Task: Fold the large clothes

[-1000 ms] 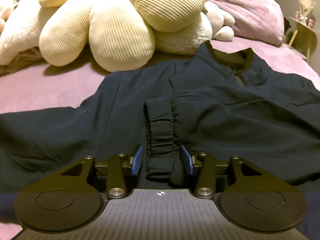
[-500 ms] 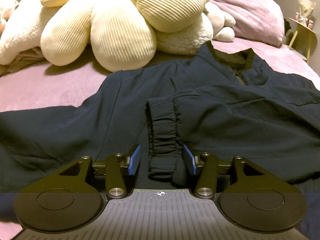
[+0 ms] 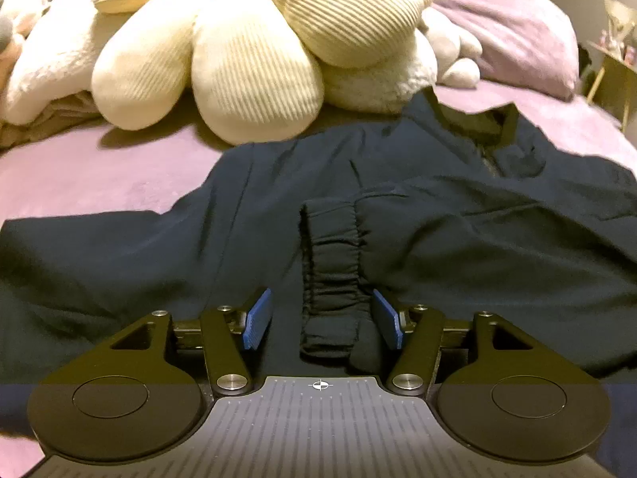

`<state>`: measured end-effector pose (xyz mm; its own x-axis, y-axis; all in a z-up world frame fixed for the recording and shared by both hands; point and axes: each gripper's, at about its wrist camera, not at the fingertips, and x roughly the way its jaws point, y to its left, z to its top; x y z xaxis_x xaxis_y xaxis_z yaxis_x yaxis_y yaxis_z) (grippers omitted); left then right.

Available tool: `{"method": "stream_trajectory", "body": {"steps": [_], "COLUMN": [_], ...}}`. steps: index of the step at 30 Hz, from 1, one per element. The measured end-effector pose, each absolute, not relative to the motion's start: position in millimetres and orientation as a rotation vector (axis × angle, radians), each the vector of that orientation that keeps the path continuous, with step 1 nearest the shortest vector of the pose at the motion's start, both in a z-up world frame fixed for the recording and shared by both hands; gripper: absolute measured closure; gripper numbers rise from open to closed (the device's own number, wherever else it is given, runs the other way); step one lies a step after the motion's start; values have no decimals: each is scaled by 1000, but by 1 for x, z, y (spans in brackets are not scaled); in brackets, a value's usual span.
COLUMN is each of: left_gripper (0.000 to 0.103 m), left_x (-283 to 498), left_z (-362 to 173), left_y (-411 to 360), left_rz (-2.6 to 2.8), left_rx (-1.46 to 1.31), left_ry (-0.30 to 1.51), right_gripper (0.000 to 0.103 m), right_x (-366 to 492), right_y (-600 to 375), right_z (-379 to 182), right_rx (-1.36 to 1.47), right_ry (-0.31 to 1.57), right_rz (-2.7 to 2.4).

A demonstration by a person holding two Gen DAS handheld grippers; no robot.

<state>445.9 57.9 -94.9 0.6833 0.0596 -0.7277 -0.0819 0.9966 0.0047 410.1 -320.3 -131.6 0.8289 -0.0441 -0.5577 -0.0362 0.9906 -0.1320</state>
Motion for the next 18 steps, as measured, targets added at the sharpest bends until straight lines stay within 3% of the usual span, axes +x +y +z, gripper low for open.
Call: {"method": "stream_trajectory", "body": {"steps": [3, 6, 9, 10, 11, 12, 18], "left_gripper": [30, 29, 15, 11, 11, 10, 10], "left_x": [428, 401, 355, 342, 328, 317, 261], "left_z": [-82, -64, -45, -41, -39, -38, -60], "left_y": [78, 111, 164, 181, 200, 217, 335], "left_rz": [76, 110, 129, 153, 192, 230, 484], "left_rx": [-95, -159, -264, -292, -316, -334, -605], "left_ry": [799, 797, 778, 764, 757, 756, 761], "right_gripper": [103, 103, 96, 87, 78, 76, 76], "right_x": [410, 406, 391, 382, 372, 362, 308], "right_y": [-318, -328, -335, -334, -333, -330, -311], "right_z": [-131, -123, -107, -101, -95, -90, -83], "right_rx": [-156, -88, 10, 38, 65, 86, 270], "right_ry": [588, 601, 629, 625, 614, 606, 628], "right_rz": [-8, 17, 4, 3, 4, 8, 140]}}
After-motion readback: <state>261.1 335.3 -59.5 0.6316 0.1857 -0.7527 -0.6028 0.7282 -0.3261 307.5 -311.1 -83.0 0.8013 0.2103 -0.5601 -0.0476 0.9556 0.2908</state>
